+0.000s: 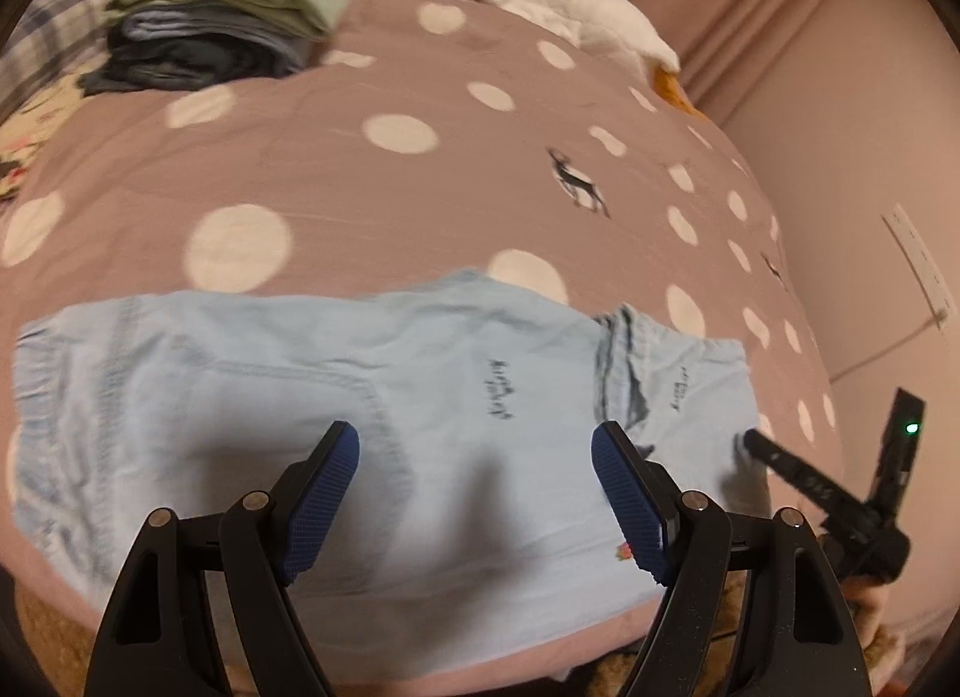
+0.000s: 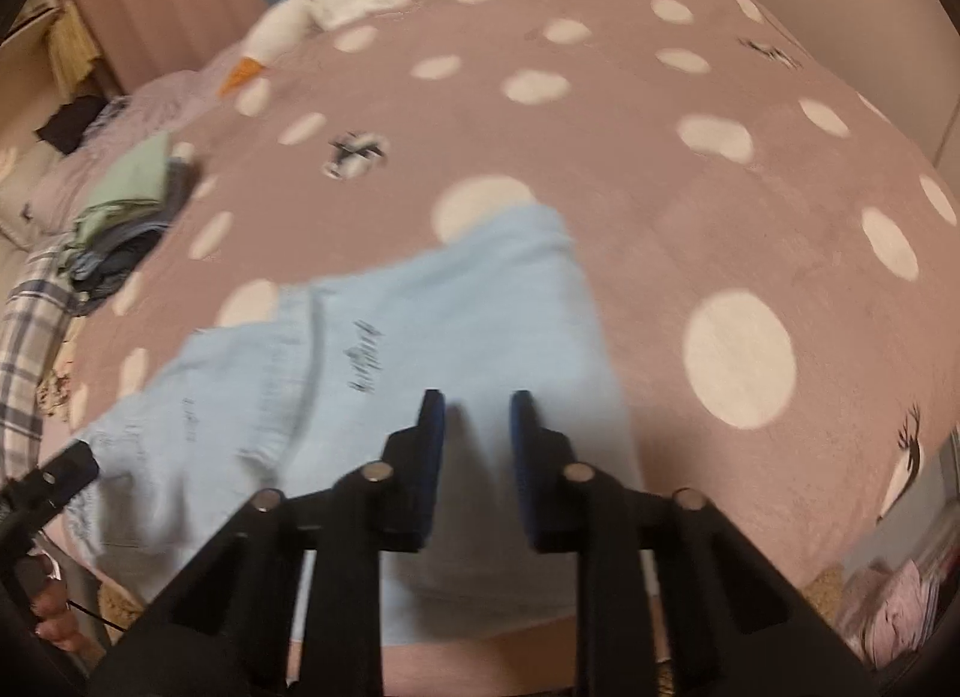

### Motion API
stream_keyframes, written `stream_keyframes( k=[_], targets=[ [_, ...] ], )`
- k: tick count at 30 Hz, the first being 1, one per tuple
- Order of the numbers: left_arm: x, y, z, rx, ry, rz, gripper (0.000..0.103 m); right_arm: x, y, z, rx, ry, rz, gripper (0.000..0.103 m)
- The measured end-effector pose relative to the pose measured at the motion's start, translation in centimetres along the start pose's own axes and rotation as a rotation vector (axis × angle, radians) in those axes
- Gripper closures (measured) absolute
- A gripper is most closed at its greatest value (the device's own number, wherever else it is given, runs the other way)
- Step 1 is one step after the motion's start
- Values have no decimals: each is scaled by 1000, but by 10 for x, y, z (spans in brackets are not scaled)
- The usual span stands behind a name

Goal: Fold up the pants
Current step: 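Grasp the folded edge of the light-blue pants with the left gripper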

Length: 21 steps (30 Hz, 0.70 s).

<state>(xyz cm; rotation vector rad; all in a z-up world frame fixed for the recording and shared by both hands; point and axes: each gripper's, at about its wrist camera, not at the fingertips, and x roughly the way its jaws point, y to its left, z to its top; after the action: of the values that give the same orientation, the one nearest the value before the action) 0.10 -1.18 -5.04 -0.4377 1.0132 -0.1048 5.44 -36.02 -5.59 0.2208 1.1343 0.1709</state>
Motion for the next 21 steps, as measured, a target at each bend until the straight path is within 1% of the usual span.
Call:
stream_keyframes(
  k=[1,3,6,8,10,11,12,14,15,16,17,18,19,20,21],
  targets=[
    [4,-3,0,5,10,-9,23,3,-4,-2,12,12,-3,83],
    [19,-14,5,30,44,-54,23,9,-13,-8,35,40,-4,83],
    [40,-30,14,52,84,-123,23,14,-20,-15,54,55,16,84],
    [65,-42,20,64,142,-170,23,14,-21,-17,59,48,25,84],
    [83,-51,23,66,185,-199,24,14,-21,-17,64,46,35,83],
    [95,-55,24,59,216,-215,26,14,-22,-18,65,46,37,83],
    [104,-59,24,51,239,-229,30,15,-23,-20,68,44,41,83],
    [121,-67,23,30,278,-268,44,14,-24,-21,68,40,48,83],
    [124,-71,23,30,279,-275,47,13,-24,-21,70,39,52,83],
    [126,-75,21,38,276,-272,56,13,-26,-21,72,37,57,83],
    [127,-79,19,55,276,-264,77,13,-27,-21,75,36,61,83],
    [129,-81,17,64,291,-279,91,13,-27,-21,75,33,65,83],
    [132,-83,12,55,329,-327,98,13,-26,-21,74,31,68,82],
    [132,-83,7,36,340,-347,98,13,-27,-21,73,29,70,82],
    [129,-82,4,37,320,-324,98,11,-27,-21,75,28,73,82]
  ],
)
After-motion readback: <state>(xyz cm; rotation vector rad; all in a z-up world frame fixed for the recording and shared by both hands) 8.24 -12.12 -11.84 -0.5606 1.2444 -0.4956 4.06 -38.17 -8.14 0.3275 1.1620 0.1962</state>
